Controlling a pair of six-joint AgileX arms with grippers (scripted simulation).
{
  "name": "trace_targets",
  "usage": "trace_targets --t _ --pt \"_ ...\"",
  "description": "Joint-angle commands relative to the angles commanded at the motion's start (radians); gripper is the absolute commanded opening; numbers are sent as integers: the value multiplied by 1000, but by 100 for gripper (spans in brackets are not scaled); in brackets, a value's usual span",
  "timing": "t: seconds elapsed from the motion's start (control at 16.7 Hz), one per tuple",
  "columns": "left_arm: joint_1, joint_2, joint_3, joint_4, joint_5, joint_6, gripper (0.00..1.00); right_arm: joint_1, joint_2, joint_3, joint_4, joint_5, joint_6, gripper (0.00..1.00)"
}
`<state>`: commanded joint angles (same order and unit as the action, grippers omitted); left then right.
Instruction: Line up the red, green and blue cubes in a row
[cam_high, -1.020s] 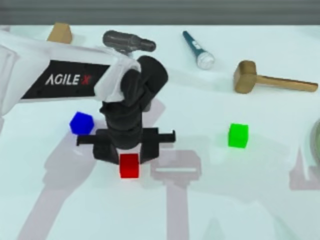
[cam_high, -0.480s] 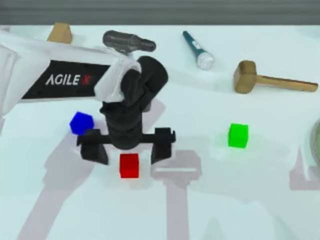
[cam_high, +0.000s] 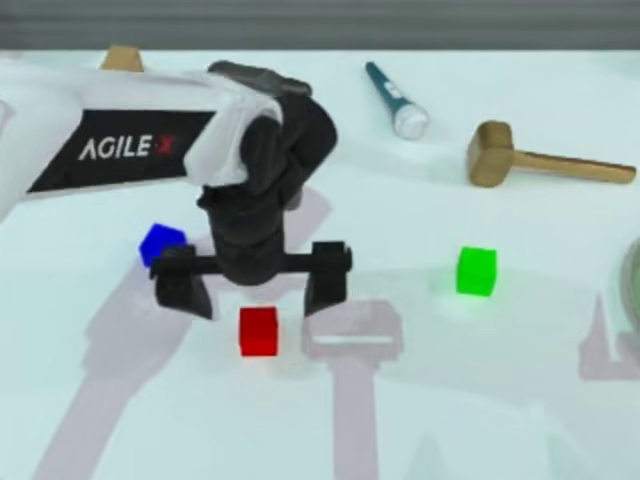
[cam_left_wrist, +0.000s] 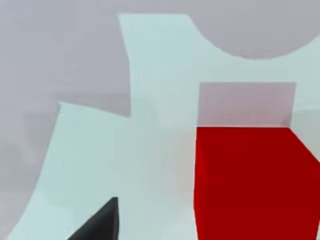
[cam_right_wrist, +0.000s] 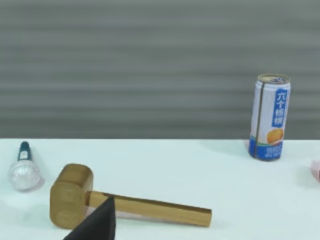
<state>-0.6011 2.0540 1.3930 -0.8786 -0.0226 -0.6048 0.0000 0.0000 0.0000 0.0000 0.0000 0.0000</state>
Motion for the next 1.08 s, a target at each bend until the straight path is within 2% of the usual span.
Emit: trace_targets --t 0.24,0.48,0.78,1.08 --pt "8 -59 77 -147 0 -3 100 0 0 0 0 0 0 100" --pt "10 -76 93 -172 0 -3 100 0 0 0 0 0 0 100" --pt "32 -130 41 -137 -3 0 100 18 62 60 -41 -3 22 100" --pt "159 -431 -198 19 -10 22 100 85 376 347 -220 -2 117 100"
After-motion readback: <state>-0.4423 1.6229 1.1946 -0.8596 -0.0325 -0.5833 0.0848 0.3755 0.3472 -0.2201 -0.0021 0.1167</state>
